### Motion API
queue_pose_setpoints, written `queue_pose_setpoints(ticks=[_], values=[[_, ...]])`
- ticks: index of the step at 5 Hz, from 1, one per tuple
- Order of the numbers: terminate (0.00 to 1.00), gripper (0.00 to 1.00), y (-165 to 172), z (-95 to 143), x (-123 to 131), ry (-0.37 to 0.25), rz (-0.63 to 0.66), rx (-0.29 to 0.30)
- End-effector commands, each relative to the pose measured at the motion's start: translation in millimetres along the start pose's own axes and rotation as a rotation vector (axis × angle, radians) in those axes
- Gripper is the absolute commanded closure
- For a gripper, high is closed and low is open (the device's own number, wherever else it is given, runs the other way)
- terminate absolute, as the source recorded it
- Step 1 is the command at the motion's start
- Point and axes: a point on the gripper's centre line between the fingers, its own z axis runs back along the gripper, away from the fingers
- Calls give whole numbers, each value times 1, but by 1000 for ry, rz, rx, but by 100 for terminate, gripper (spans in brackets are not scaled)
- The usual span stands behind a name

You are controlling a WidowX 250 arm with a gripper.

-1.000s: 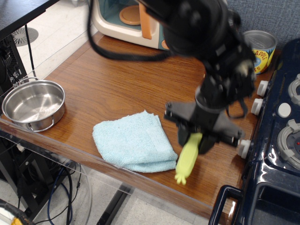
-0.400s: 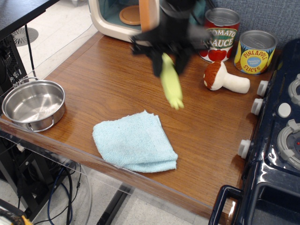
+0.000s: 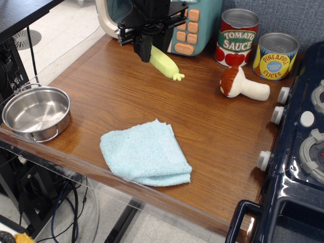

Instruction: Move the yellow spoon from the right of the blue towel to right in front of the microwave.

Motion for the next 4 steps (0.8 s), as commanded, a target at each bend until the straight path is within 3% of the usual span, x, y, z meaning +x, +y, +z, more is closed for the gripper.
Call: queue_pose_setpoints(ticks=[1, 4], values=[[0, 100, 0, -19, 48, -50, 176, -43], [0, 100, -9, -75, 101, -32, 186, 8]])
